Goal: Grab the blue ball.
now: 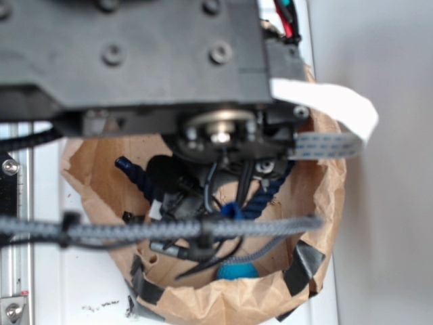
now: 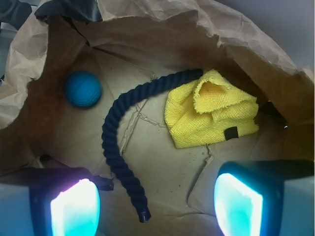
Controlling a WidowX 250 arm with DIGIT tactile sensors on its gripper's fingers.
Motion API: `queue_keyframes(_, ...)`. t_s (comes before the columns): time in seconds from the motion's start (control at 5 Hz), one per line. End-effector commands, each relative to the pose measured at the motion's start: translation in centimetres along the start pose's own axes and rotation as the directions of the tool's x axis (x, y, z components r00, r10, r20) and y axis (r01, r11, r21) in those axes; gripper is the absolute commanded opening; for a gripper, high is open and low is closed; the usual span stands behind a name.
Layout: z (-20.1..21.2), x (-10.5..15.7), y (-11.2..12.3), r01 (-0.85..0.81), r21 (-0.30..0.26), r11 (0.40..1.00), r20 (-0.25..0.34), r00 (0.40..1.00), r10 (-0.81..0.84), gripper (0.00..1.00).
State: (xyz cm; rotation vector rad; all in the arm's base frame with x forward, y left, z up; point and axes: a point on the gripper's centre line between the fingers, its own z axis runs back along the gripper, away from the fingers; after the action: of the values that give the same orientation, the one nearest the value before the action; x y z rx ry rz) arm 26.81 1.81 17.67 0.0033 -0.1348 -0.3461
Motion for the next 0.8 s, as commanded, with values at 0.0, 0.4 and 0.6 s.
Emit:
queue_keyframes(0.0, -1.2, 0.9, 2.6, 0.367, 0.049, 0.929, 0.08, 0.926, -0.37, 1.0)
queue_keyframes(0.4, -6.0, 1.2, 2.5, 0.57, -0.002, 0.822, 0.013, 0.822, -0.57, 1.0)
queue_keyframes(0.6, -7.3, 2.0, -1.1, 0.693, 0.009, 0.721, 0.063, 0.719, -0.692, 1.0)
